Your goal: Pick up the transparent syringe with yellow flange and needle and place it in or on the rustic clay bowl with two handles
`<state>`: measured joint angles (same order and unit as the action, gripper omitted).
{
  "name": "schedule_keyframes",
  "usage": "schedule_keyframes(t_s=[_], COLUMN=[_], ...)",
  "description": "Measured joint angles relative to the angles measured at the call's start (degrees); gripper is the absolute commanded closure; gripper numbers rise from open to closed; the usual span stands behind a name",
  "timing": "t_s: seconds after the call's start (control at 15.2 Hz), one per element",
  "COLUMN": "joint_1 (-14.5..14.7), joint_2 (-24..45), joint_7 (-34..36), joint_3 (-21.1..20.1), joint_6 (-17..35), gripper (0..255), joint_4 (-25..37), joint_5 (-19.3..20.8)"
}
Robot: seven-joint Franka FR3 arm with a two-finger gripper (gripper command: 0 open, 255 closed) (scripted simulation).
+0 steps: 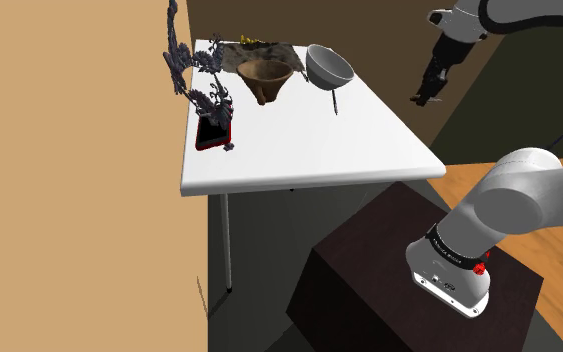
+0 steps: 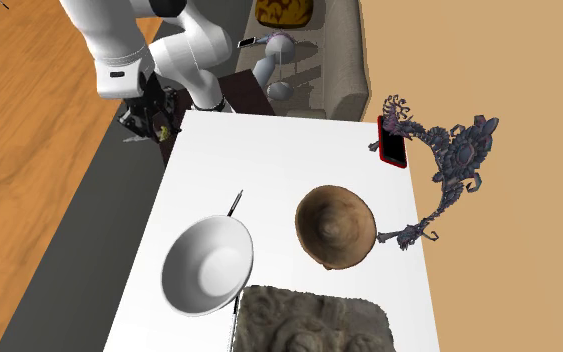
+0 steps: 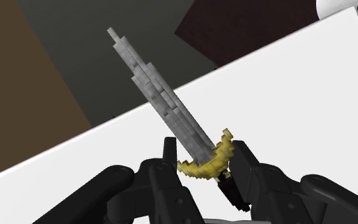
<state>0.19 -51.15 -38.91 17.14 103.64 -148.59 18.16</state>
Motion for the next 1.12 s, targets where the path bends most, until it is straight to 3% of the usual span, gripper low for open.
schedule_keyframes(t_s=[0.92, 1.12], joint_1=[0.96, 1.83], joint_2=[1.83, 4.2], joint_7=[-1.24, 0.01], joint_3=[-1.99, -3.11], joint_6=[-9.93, -9.9], gripper=[255, 255], joint_4=[11.81, 13.89], joint_5=[-2.15, -3.24])
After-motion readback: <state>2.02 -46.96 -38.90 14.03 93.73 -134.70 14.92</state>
